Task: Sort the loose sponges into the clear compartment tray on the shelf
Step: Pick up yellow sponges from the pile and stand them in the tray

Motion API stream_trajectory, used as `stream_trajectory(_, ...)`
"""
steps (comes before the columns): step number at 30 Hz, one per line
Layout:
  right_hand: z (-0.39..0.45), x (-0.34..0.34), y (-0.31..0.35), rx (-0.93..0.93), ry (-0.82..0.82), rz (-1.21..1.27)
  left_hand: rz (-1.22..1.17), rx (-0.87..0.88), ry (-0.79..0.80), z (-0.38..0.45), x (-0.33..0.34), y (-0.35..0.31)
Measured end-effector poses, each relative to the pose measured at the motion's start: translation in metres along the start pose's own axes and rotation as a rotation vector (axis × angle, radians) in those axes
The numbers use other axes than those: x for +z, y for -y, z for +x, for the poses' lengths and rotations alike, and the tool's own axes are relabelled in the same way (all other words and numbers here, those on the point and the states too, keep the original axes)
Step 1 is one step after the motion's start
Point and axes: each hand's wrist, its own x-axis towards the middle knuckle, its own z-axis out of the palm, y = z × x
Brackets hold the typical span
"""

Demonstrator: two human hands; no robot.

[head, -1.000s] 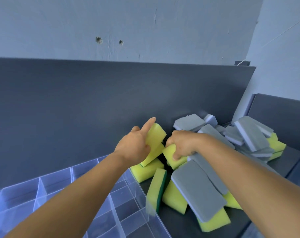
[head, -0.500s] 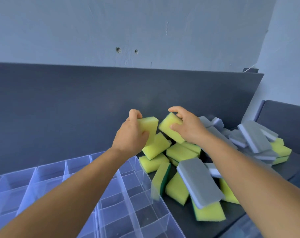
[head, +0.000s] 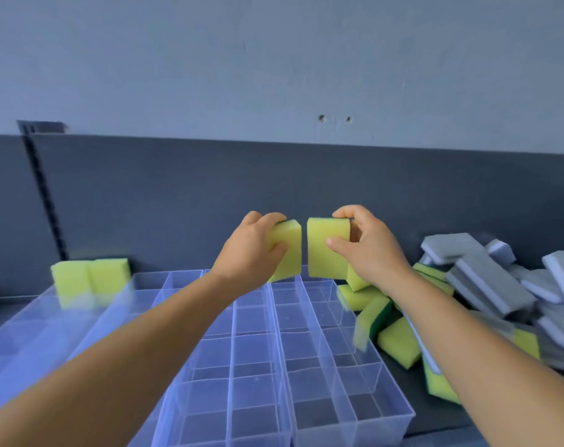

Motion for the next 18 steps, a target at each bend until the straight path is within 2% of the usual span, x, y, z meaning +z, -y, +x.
stream_trajectory(10, -0.012, 0.090, 0.070, -0.115, 0.185, 0.006, 0.079, -0.130, -0.040, -0.051, -0.080, 0.080)
stream_trajectory(18, -0.024, 0.179, 0.136, -0.142, 0.217, 0.020, 0.097, -0.196, -0.040, -0.079, -0.153, 0.166)
